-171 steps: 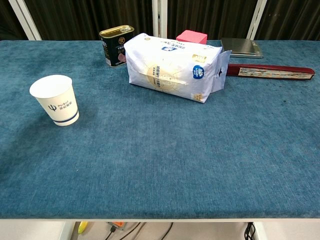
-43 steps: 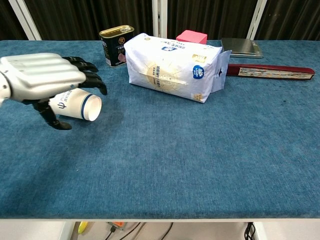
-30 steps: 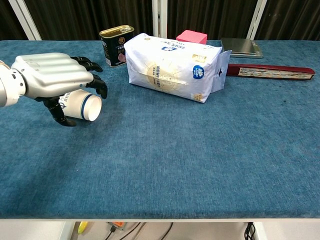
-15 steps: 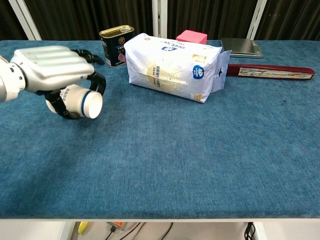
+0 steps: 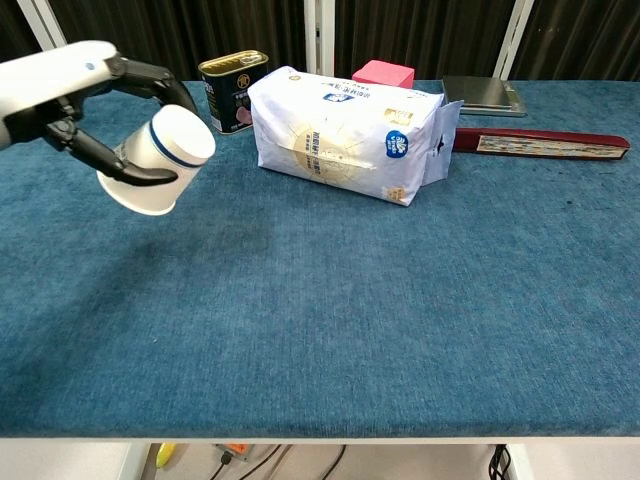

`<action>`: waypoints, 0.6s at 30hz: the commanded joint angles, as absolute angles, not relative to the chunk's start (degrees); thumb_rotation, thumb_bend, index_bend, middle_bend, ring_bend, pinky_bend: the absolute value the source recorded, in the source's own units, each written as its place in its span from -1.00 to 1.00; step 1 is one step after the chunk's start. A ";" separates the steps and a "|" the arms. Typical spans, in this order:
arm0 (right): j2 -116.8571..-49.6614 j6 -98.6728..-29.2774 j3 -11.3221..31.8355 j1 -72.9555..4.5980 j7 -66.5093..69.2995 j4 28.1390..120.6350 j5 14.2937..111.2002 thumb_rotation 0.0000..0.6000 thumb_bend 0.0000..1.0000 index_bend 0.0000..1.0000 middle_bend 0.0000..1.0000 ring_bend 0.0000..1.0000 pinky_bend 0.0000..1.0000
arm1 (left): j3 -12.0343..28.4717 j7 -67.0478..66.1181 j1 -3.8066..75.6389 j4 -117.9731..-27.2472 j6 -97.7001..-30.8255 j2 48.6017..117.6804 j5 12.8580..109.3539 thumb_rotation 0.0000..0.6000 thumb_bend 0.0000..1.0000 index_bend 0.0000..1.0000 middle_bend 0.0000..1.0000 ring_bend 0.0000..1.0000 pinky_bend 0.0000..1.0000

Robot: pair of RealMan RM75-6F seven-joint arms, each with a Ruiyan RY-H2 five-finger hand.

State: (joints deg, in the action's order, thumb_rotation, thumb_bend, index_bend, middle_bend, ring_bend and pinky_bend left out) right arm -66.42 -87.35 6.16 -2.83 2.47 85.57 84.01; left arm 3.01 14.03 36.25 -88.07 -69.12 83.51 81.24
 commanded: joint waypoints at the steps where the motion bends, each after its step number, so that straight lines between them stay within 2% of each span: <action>1: -66.04 -86.58 5.87 -2.90 2.12 86.20 83.76 1.00 -0.45 -1.00 -1.00 -1.00 -1.00 | 1.22 42.98 30.26 -70.10 -75.05 90.90 87.32 1.00 -0.70 -0.20 -0.18 -0.86 -0.79; 8: -65.89 -86.93 5.93 -2.72 1.91 86.83 83.66 1.00 -0.45 -1.00 -1.00 -1.00 -1.00 | 1.90 50.28 27.69 -57.87 -78.72 98.77 87.61 1.00 -0.71 -0.18 -0.17 -0.86 -0.79; 18: -65.87 -86.56 5.80 -2.88 2.23 86.67 83.75 1.00 -0.45 -1.00 -1.00 -1.00 -1.00 | 2.91 51.42 26.72 -47.90 -79.92 104.21 87.61 1.00 -0.71 -0.22 -0.19 -0.86 -0.79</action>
State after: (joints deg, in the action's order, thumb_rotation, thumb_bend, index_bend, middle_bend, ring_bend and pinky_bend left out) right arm -65.86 -86.56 5.79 -2.88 2.23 86.67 83.76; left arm 2.79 50.66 27.04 -48.90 -79.75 103.43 87.45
